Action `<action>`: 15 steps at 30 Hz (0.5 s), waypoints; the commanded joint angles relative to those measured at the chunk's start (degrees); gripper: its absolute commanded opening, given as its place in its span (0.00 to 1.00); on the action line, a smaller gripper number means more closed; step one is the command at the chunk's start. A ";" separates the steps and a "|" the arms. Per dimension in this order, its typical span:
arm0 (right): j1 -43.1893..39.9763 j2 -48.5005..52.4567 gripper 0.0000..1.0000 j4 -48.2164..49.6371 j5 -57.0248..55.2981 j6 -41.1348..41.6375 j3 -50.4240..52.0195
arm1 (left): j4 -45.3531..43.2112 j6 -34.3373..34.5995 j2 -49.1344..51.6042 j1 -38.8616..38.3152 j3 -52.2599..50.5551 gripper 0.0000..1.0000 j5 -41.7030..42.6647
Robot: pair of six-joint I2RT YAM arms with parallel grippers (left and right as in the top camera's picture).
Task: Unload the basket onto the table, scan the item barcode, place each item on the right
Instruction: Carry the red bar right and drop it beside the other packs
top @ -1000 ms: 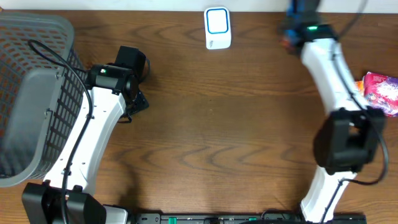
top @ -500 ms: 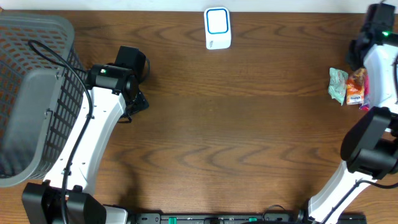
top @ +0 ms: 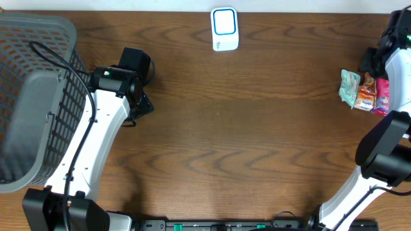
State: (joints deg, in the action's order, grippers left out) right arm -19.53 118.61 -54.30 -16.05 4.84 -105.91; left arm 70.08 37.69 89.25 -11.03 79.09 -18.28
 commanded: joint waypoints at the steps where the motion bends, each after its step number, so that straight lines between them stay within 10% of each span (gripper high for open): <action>1: 0.13 -2.91 0.86 -3.43 3.67 1.99 0.11 | 0.15 0.72 -0.13 0.09 -0.17 0.98 -0.22; 2: 0.11 -4.00 0.99 -3.96 4.98 1.99 0.13 | 0.15 0.72 -0.13 0.09 -0.17 0.98 -0.22; 15: 0.35 -29.14 0.99 -11.28 29.75 1.92 0.13 | 0.15 0.72 -0.13 0.09 -0.17 0.98 -0.22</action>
State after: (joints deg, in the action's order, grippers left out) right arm -19.51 95.02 -63.33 6.48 6.07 -105.41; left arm 70.08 37.69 89.25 -11.03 79.09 -18.28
